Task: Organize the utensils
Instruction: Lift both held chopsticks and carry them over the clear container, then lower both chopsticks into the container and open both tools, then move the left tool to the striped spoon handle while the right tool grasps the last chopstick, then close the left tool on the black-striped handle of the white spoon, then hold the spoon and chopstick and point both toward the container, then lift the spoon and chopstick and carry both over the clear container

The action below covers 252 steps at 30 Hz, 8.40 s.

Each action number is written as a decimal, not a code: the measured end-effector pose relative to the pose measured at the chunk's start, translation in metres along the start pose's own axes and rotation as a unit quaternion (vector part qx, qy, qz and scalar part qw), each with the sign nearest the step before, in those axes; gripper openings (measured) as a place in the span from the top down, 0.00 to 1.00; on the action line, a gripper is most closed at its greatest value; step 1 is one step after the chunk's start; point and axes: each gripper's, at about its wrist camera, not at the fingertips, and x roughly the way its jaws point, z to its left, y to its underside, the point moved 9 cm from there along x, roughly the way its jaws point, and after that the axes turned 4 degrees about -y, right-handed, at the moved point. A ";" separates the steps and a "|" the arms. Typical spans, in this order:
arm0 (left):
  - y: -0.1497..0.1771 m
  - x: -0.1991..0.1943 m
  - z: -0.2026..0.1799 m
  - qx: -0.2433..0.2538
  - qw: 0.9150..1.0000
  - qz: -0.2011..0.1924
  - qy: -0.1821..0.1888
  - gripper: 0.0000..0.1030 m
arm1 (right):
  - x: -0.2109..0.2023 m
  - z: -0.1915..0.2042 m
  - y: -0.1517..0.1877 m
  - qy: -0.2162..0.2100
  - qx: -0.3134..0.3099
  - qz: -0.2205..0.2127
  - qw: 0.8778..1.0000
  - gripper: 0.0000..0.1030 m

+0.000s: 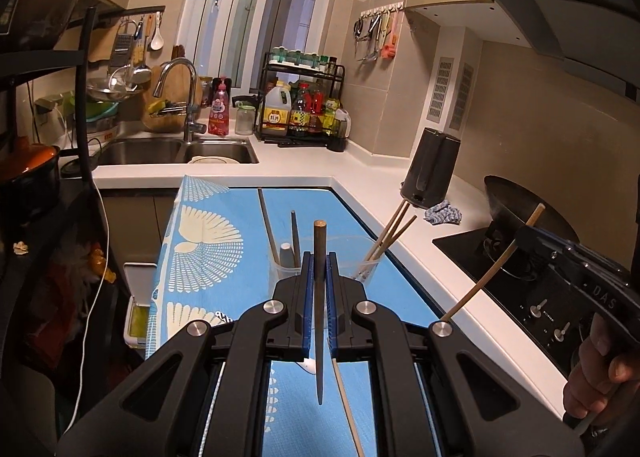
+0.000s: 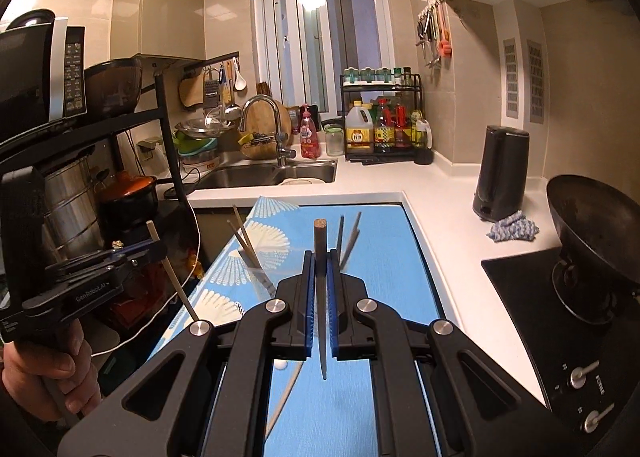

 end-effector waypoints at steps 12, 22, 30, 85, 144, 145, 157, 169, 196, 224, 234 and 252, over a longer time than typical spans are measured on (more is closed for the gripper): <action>-0.093 0.002 -0.019 0.030 0.998 -0.046 0.011 0.94 | 0.016 0.016 -0.090 -0.018 -0.012 -0.042 0.999 0.94; -0.124 0.076 -0.027 0.042 0.998 -0.047 -0.005 0.94 | 0.083 0.003 -0.109 0.011 -0.015 -0.029 0.999 0.94; -0.089 0.106 -0.015 0.044 0.999 0.004 0.017 0.85 | 0.124 -0.010 -0.060 0.018 -0.014 0.043 0.999 0.84; 0.225 0.050 0.118 -0.085 0.960 0.217 -0.155 0.80 | 0.077 0.049 0.257 -0.028 0.002 0.218 0.975 0.67; 0.249 0.032 0.012 0.016 0.986 0.155 -0.056 0.89 | 0.054 -0.011 0.278 0.017 0.021 0.204 0.979 0.85; 0.249 0.031 0.016 0.006 0.986 0.153 -0.061 0.89 | 0.054 -0.011 0.277 0.016 0.024 0.203 0.979 0.87; 0.248 0.019 0.042 -0.065 0.989 0.116 -0.070 0.89 | 0.051 -0.016 0.278 0.030 0.028 0.198 0.979 0.88; 0.258 0.010 0.032 -0.011 0.993 0.095 -0.075 0.88 | 0.045 -0.017 0.281 0.022 0.027 0.188 0.982 0.87; 0.270 -0.010 0.022 0.026 0.992 0.023 -0.123 0.85 | 0.034 -0.012 0.286 0.030 0.009 0.158 0.987 0.88; 0.267 -0.003 0.017 0.053 0.990 -0.025 -0.126 0.89 | 0.034 -0.007 0.288 0.037 -0.003 0.117 0.992 0.94; 0.267 -0.007 0.017 0.057 0.990 -0.019 -0.126 0.90 | 0.033 -0.006 0.288 0.031 0.005 0.121 0.992 0.94; 0.195 -0.047 0.012 0.065 0.986 -0.093 -0.124 0.90 | -0.002 -0.003 0.235 0.034 -0.012 0.079 0.996 0.94</action>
